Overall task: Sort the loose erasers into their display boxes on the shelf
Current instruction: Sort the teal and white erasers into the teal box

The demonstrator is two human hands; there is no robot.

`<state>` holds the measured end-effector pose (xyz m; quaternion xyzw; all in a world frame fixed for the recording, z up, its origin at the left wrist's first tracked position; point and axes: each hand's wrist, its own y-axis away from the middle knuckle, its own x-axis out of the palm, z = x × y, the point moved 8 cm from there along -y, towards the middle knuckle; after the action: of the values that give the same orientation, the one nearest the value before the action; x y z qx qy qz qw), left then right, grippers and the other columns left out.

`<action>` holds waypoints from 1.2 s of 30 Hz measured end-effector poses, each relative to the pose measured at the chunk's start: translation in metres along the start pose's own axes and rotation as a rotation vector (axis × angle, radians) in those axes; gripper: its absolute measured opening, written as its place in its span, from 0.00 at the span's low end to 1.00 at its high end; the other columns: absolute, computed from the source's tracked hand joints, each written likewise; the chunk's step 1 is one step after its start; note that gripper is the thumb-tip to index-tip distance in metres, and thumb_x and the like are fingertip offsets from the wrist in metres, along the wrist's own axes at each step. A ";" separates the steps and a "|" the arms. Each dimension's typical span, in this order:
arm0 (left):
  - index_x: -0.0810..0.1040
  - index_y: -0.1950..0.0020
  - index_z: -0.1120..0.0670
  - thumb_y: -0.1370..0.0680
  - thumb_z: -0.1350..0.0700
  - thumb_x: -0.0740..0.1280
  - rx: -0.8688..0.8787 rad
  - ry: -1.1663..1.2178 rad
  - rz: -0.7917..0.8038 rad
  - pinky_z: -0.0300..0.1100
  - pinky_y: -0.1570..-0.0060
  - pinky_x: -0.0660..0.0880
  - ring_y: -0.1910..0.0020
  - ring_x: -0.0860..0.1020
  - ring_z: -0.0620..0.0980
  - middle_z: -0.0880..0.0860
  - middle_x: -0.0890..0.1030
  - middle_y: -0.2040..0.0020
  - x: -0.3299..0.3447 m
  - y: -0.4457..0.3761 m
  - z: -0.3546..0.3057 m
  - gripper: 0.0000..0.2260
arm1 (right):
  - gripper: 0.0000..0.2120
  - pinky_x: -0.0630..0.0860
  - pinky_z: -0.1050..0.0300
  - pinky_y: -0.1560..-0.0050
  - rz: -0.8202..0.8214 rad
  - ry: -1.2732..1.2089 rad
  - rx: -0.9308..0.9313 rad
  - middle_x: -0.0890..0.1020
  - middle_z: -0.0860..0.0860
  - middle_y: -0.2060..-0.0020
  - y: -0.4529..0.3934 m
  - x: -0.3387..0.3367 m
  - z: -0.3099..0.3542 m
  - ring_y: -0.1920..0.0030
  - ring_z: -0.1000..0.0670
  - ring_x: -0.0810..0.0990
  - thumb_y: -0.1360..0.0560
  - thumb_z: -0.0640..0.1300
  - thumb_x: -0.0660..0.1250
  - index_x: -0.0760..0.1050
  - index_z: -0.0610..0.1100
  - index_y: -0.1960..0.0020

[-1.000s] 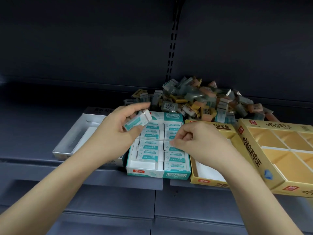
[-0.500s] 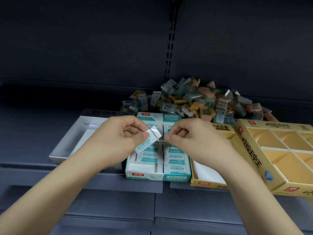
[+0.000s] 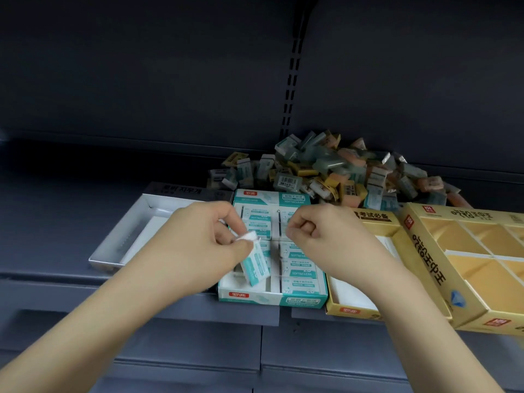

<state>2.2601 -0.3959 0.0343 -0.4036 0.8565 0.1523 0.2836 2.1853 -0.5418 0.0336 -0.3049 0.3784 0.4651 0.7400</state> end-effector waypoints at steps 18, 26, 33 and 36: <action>0.78 0.49 0.40 0.22 0.45 0.58 0.172 -0.621 0.016 0.36 0.58 0.69 0.55 0.73 0.43 0.39 0.67 0.46 0.013 0.022 -0.011 0.09 | 0.07 0.68 0.70 0.70 -0.034 0.054 0.004 0.73 0.58 0.71 0.001 0.002 0.000 0.70 0.58 0.71 0.23 0.46 0.62 0.76 0.49 0.59; 0.81 0.57 0.43 0.26 0.49 0.68 0.168 -0.582 0.118 0.37 0.53 0.71 0.54 0.73 0.40 0.40 0.70 0.53 0.017 0.006 -0.003 0.02 | 0.07 0.66 0.69 0.71 -0.044 0.050 0.002 0.74 0.58 0.70 0.002 0.002 -0.001 0.69 0.58 0.72 0.23 0.46 0.62 0.77 0.49 0.58; 0.75 0.62 0.43 0.31 0.48 0.73 0.194 -0.631 0.141 0.38 0.56 0.69 0.53 0.73 0.43 0.41 0.70 0.56 0.021 -0.012 -0.015 0.07 | 0.07 0.74 0.60 0.58 -0.069 0.022 -0.027 0.80 0.56 0.63 0.004 -0.002 0.001 0.61 0.55 0.77 0.24 0.45 0.62 0.79 0.48 0.56; 0.77 0.59 0.44 0.28 0.43 0.68 0.251 -0.574 0.048 0.41 0.52 0.72 0.53 0.74 0.43 0.41 0.75 0.57 0.013 -0.022 -0.026 0.06 | 0.07 0.72 0.59 0.56 -0.079 0.048 -0.062 0.80 0.55 0.60 0.008 -0.006 0.000 0.57 0.55 0.76 0.24 0.45 0.62 0.79 0.49 0.55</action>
<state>2.2605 -0.4302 0.0467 -0.2856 0.7629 0.1599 0.5575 2.1763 -0.5420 0.0382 -0.3535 0.3693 0.4396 0.7385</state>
